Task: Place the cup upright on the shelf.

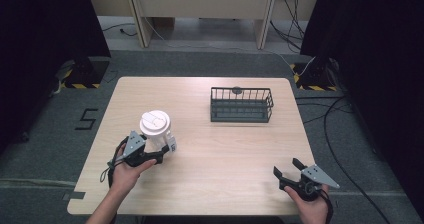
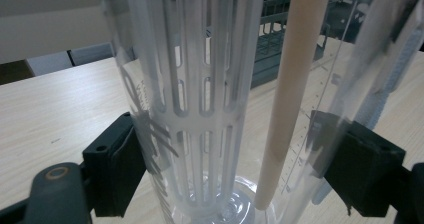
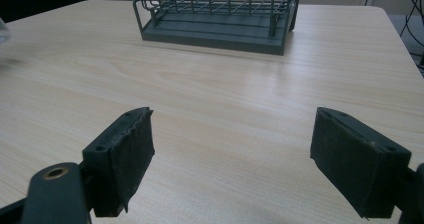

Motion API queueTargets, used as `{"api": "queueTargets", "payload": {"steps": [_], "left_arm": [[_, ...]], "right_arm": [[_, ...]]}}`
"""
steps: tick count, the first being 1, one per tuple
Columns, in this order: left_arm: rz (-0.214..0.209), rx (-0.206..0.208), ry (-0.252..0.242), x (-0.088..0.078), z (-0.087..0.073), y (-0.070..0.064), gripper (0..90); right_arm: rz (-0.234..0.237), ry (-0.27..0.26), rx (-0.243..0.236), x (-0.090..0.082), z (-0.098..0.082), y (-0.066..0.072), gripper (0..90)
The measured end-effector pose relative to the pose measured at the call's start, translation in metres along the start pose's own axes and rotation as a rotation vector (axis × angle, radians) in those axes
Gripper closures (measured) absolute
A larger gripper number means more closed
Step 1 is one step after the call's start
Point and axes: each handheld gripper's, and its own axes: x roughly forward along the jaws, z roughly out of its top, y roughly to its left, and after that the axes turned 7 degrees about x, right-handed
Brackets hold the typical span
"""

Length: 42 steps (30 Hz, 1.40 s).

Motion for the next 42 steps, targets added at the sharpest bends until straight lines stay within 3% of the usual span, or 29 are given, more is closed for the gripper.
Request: {"api": "queueTargets", "payload": {"steps": [42], "left_arm": [[-0.064, 0.036, -0.044, 0.044, 0.042, -0.022, 17.9]], "right_arm": [[0.004, 0.001, -0.001, 0.0, 0.0, 0.001, 18.2]]}}
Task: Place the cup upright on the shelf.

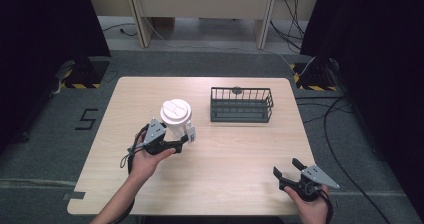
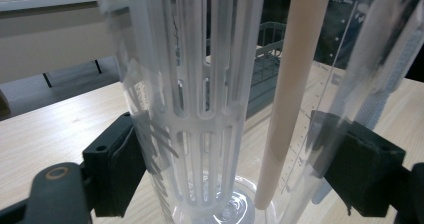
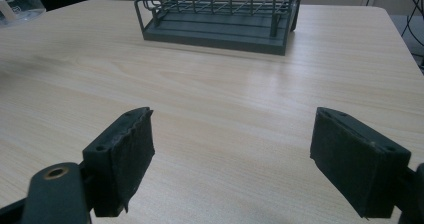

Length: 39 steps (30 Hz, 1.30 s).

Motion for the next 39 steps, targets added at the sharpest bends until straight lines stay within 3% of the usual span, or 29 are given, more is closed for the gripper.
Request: {"api": "queueTargets", "payload": {"steps": [39], "left_arm": [[-0.038, 0.031, -0.011, 0.043, 0.025, -0.012, 17.9]], "right_arm": [[0.008, 0.001, 0.0, 0.0, 0.0, 0.0, 18.2]]}}
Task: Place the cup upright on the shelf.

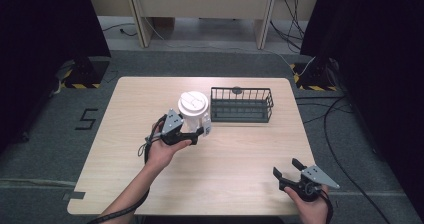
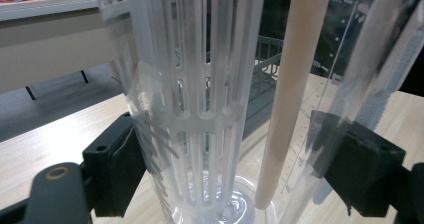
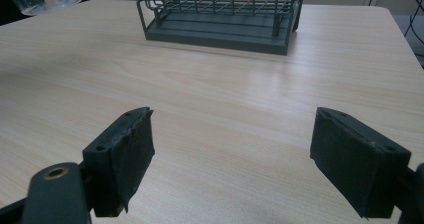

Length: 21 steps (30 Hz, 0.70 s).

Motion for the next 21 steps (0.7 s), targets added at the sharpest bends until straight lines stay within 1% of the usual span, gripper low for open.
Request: {"api": "queueTargets", "payload": {"steps": [8, 13, 21], "left_arm": [[0.002, 0.0, -0.006, 0.008, 0.007, 0.002, 17.9], [0.004, 0.007, -0.006, 0.013, 0.01, 0.003, 17.9], [0.003, 0.013, -0.011, 0.027, 0.016, 0.004, 17.9]], "right_arm": [[0.0, 0.003, 0.0, 0.0, 0.0, 0.0, 18.2], [0.001, 0.002, 0.0, 0.0, 0.0, 0.0, 18.2], [0.002, 0.003, -0.001, 0.0, 0.0, 0.0, 18.2]]}}
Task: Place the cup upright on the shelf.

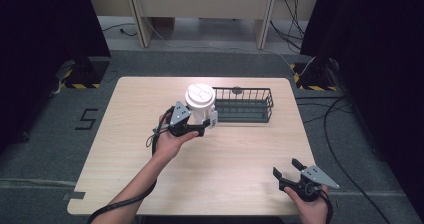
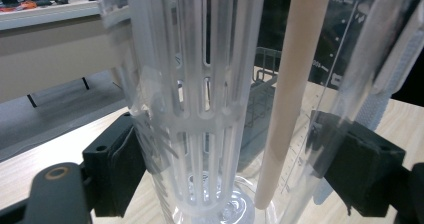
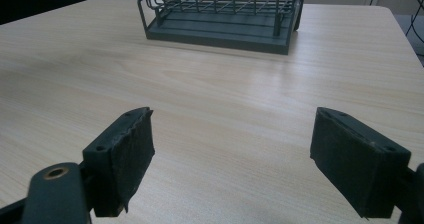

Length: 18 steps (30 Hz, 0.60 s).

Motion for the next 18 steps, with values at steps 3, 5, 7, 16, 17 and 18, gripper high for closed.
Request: {"api": "queueTargets", "payload": {"steps": [3, 5, 7, 16, 17, 18], "left_arm": [[0.0, 0.001, -0.001, 0.004, 0.002, 0.0, 17.9], [-0.001, -0.001, -0.005, 0.008, 0.003, 0.0, 17.9], [0.0, -0.004, -0.006, 0.009, 0.004, 0.0, 17.9], [0.013, 0.0, -0.02, 0.023, 0.015, 0.003, 17.9], [0.014, -0.001, -0.019, 0.024, 0.015, 0.003, 17.9], [0.014, 0.004, -0.018, 0.026, 0.016, 0.003, 17.9]], "right_arm": [[0.001, -0.001, 0.0, 0.0, 0.0, 0.0, 18.2], [0.001, -0.002, -0.001, 0.0, 0.0, 0.0, 18.2], [0.002, -0.001, 0.0, 0.0, 0.0, 0.0, 18.2], [0.003, -0.001, 0.0, 0.0, 0.0, 0.0, 18.1], [0.004, -0.002, 0.0, 0.0, 0.0, -0.001, 18.1], [0.003, -0.002, 0.001, 0.0, 0.0, -0.001, 18.1]]}}
